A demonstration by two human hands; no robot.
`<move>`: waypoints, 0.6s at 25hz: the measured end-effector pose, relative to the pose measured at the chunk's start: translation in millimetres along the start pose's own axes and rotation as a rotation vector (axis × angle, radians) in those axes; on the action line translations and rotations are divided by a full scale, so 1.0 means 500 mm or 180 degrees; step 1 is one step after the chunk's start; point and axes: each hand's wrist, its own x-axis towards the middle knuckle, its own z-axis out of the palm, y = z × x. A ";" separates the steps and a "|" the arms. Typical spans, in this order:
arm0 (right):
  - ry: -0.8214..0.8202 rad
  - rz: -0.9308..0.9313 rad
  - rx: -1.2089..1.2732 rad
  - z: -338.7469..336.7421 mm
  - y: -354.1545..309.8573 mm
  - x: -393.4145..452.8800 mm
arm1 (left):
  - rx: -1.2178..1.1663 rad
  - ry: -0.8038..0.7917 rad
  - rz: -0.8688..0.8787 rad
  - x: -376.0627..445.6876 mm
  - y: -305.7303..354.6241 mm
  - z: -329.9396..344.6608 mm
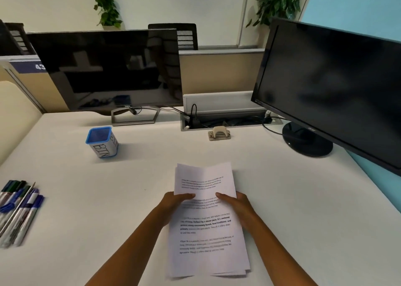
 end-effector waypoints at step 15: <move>0.0633 -0.1863 -0.0146 0.062 -0.221 -0.062 | -0.0354 0.0300 0.1944 -0.101 0.195 0.007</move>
